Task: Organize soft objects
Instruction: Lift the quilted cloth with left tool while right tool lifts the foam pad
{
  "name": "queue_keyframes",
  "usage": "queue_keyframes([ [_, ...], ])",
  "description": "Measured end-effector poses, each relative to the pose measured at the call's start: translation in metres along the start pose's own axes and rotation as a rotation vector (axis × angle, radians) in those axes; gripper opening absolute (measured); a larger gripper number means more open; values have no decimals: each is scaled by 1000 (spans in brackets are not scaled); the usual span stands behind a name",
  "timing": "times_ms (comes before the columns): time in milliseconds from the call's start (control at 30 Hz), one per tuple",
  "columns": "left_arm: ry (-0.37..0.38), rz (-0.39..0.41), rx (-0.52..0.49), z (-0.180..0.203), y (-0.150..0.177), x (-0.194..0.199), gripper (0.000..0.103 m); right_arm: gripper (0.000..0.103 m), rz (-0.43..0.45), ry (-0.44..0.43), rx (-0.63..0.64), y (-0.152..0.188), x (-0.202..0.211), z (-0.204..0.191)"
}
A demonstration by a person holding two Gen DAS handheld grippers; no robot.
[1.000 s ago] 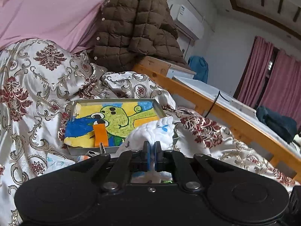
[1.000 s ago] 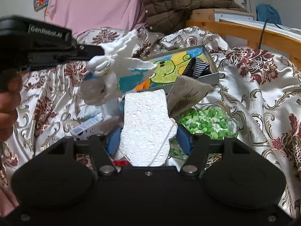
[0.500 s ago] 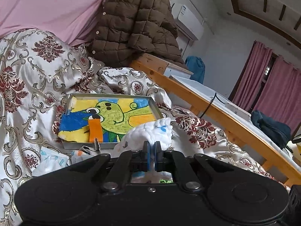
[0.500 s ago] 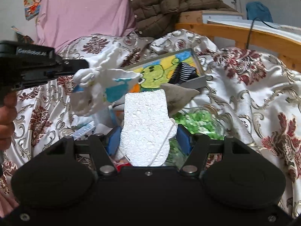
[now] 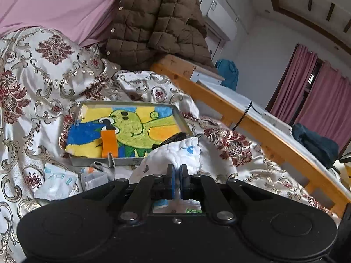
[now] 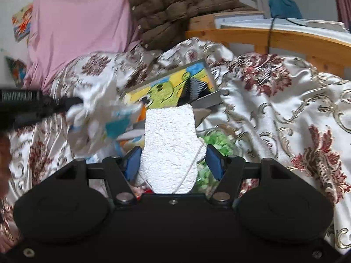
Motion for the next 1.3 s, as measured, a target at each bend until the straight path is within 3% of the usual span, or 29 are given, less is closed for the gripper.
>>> queue_keyframes([
  [233,4,-24,-19,3,9,-6,3,55,54,-3,-74,-16,17,24],
  [733,38,0,-27,15,7,-3,3,55,189,-12,-75,-47,54,45],
  [1100,89,97,-14,28,-19,15,3,55,204,-63,-30,-53,48,31],
  [1300,85,154,-32,30,-40,8,3,55,232,-110,64,-71,26,11],
])
Point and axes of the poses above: each gripper's, at about its wrist camera, not at the fingertips, and x roughly against the way its jaws point, z to its right, y to its underside, the point moved 10 cm from there along -x, roughly the way its jaws point, and after that the axes turned 3 degrees about z, right-handed, at the moved point
